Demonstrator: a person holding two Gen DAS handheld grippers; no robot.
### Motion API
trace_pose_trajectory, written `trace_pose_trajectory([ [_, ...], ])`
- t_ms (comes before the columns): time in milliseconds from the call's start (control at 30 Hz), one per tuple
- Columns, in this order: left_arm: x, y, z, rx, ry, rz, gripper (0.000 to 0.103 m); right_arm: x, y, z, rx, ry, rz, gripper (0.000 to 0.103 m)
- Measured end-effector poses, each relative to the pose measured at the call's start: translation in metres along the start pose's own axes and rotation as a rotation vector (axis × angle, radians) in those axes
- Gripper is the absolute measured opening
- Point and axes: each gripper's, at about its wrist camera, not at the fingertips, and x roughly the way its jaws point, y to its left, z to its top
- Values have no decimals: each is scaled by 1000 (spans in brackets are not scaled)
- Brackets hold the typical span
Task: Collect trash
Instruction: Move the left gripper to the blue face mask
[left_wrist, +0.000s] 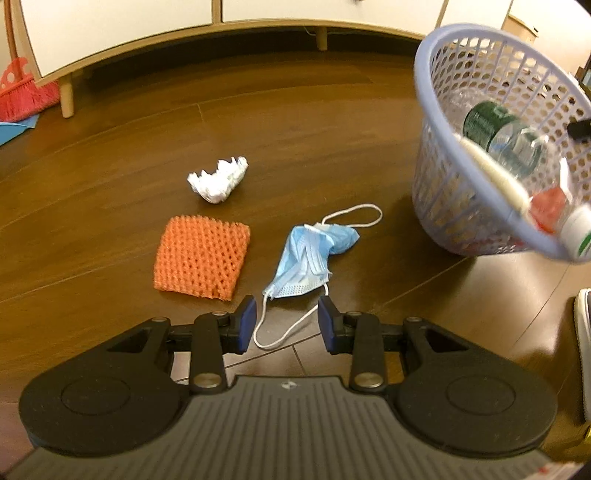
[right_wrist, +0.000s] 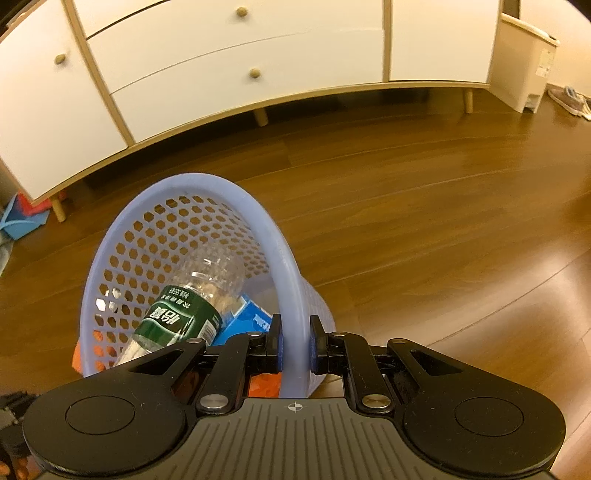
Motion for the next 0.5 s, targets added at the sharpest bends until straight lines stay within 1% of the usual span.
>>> trace_pose_trajectory([
  [100, 9, -1, -2, 14, 17, -5, 32, -1, -6, 4, 2, -14, -15, 9],
  [267, 24, -2, -6, 24, 34, -7, 33, -3, -3, 4, -18, -30, -22, 9],
  [500, 41, -7, -12, 47, 39, -12, 33, -3, -1, 4, -34, -39, -23, 9],
])
